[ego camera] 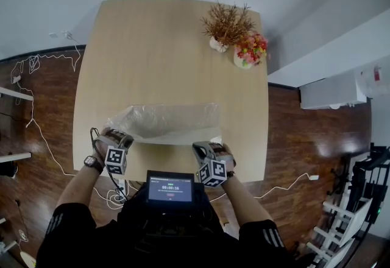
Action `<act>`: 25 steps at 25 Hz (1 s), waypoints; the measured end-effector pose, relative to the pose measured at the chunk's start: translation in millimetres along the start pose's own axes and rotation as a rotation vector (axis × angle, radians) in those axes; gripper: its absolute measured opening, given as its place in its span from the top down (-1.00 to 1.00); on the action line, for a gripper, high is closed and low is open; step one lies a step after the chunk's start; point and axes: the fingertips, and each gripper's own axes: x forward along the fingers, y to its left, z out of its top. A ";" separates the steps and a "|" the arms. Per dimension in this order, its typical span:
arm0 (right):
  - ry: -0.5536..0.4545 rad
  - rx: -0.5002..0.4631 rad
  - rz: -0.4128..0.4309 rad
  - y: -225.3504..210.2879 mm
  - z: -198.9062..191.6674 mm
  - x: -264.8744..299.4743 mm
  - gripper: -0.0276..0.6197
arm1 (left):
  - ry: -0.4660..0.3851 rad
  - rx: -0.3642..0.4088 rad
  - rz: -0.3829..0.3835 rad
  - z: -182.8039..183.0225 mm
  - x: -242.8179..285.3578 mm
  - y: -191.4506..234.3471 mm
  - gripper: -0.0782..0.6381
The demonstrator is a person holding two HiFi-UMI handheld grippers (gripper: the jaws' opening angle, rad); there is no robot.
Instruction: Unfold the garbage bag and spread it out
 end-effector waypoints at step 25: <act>-0.041 0.296 0.000 -100.2 -3.8 -15.2 0.50 | -0.016 -0.037 -0.059 11.9 3.2 -18.2 0.78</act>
